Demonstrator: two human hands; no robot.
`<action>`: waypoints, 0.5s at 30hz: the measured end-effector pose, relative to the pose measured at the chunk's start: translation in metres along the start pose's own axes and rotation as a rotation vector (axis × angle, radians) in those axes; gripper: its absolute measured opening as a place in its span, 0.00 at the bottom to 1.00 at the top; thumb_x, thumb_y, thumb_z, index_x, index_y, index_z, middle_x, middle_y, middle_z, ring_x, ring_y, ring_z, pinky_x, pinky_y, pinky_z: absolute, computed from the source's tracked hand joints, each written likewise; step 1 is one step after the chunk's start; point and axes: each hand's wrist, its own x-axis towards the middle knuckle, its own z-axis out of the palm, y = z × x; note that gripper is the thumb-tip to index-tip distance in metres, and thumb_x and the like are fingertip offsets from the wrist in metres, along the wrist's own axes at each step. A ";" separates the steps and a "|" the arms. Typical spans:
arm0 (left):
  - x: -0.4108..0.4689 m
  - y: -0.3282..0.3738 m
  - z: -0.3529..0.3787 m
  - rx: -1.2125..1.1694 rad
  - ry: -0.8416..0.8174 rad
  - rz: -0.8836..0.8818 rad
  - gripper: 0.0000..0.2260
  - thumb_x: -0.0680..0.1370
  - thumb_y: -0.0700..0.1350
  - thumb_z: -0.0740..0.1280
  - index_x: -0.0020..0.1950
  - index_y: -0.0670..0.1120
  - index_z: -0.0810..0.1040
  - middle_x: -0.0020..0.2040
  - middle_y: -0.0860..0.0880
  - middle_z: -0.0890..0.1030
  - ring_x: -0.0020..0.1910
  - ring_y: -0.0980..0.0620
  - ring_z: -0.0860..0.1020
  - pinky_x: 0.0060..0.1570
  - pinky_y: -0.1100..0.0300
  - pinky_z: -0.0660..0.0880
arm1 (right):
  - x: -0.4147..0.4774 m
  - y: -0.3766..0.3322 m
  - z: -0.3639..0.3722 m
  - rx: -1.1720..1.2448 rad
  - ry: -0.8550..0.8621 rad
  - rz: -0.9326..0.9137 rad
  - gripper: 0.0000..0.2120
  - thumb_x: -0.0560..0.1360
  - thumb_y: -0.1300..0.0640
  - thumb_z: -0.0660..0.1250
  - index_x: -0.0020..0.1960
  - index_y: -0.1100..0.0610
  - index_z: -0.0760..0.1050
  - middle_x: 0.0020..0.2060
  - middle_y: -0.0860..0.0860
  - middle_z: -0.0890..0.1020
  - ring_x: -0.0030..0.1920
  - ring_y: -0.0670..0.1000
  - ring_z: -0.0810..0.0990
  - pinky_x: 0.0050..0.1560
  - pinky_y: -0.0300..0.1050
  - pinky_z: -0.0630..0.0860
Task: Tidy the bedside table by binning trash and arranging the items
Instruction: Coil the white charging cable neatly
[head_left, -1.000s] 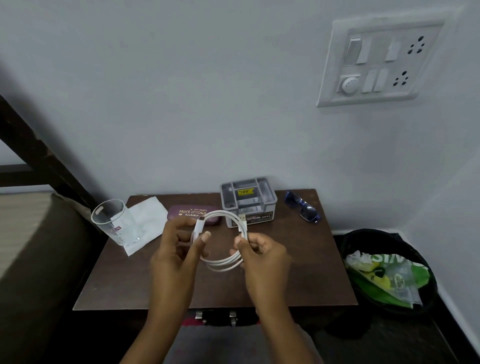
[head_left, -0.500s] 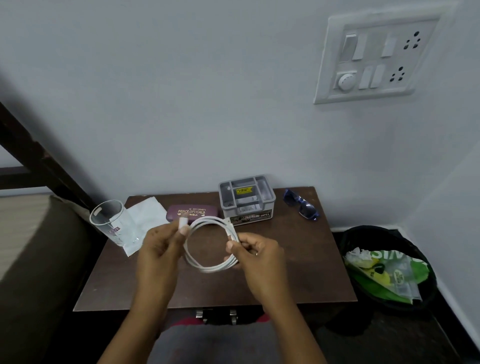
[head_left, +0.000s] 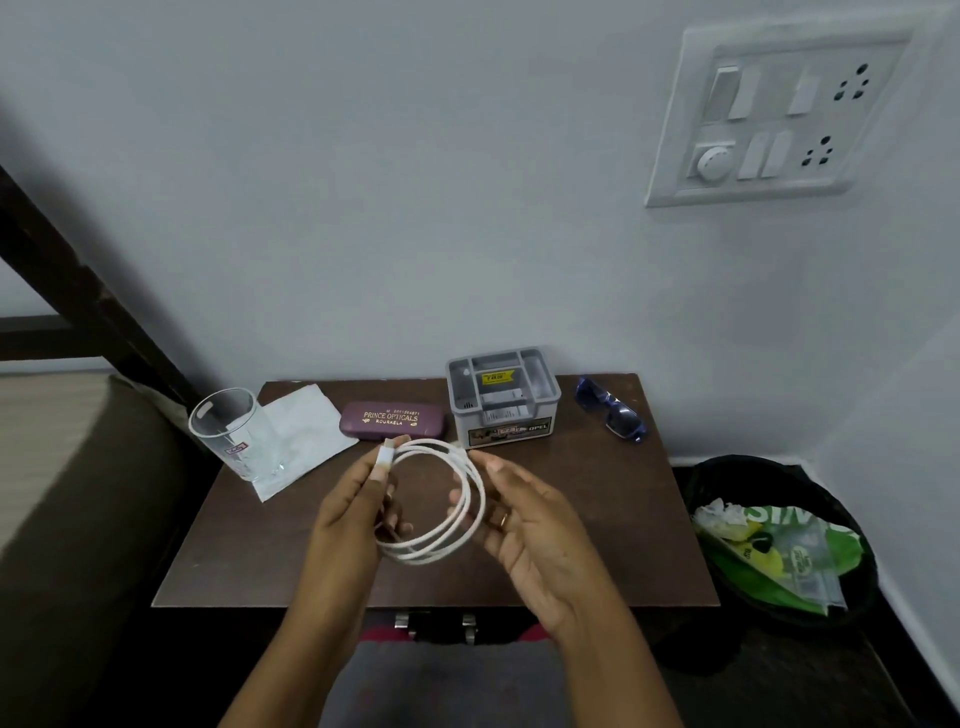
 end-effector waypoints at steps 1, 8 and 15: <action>0.000 0.000 0.001 -0.017 0.000 0.008 0.14 0.80 0.43 0.59 0.43 0.52 0.83 0.29 0.55 0.72 0.26 0.59 0.67 0.28 0.66 0.68 | 0.000 0.000 0.001 0.018 -0.014 0.027 0.12 0.78 0.59 0.61 0.56 0.63 0.78 0.46 0.58 0.84 0.41 0.50 0.83 0.44 0.44 0.81; 0.002 0.005 0.005 0.059 -0.072 0.075 0.11 0.80 0.42 0.58 0.51 0.47 0.80 0.30 0.52 0.64 0.25 0.58 0.62 0.24 0.67 0.63 | 0.001 0.001 -0.001 0.158 -0.020 0.070 0.09 0.77 0.61 0.62 0.50 0.59 0.81 0.40 0.54 0.84 0.39 0.48 0.83 0.43 0.43 0.81; 0.000 0.007 0.012 0.187 -0.057 0.160 0.12 0.81 0.43 0.57 0.55 0.51 0.79 0.25 0.55 0.67 0.23 0.60 0.65 0.23 0.69 0.64 | 0.002 -0.001 -0.004 0.047 -0.047 0.085 0.07 0.77 0.63 0.62 0.52 0.59 0.77 0.37 0.55 0.84 0.33 0.49 0.83 0.35 0.41 0.81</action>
